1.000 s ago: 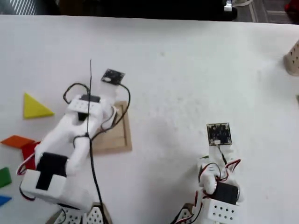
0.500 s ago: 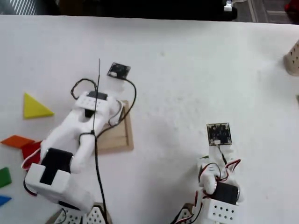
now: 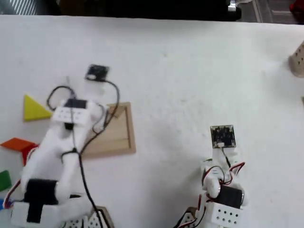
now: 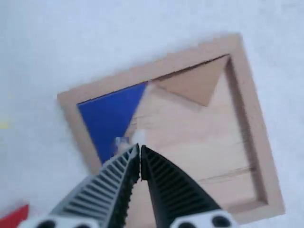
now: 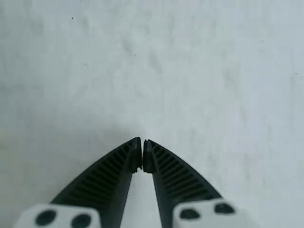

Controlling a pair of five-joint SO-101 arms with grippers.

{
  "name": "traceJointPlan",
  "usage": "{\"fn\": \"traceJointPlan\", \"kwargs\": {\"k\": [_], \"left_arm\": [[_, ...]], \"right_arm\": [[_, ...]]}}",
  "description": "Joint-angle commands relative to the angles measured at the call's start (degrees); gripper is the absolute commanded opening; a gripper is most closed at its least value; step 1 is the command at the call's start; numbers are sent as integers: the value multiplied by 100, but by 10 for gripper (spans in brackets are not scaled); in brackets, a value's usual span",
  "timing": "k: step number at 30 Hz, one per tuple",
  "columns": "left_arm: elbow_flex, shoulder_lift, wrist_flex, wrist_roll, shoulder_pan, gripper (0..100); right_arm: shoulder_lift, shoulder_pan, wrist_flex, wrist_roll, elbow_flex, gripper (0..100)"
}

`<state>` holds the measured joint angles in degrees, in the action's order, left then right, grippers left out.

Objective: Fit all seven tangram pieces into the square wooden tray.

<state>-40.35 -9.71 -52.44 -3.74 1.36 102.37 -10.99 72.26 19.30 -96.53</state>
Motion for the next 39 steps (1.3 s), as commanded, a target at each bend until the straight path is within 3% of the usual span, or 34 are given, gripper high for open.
{"fn": "traceJointPlan", "kwargs": {"k": [1,14,24,29,39], "left_arm": [[-35,-892,132,70,1174,23],[-686,-1051,176,70,3266,24],[-888,-1086,167,35,3521,24],[-888,-1086,185,18,4136,24],[-1600,-1086,1178,-967,5859,24]], "right_arm": [[66,4,31,44,-35,20],[66,31,31,53,-35,20],[66,4,4,53,-35,19],[66,4,4,53,-35,18],[66,13,4,53,-35,18]]}}
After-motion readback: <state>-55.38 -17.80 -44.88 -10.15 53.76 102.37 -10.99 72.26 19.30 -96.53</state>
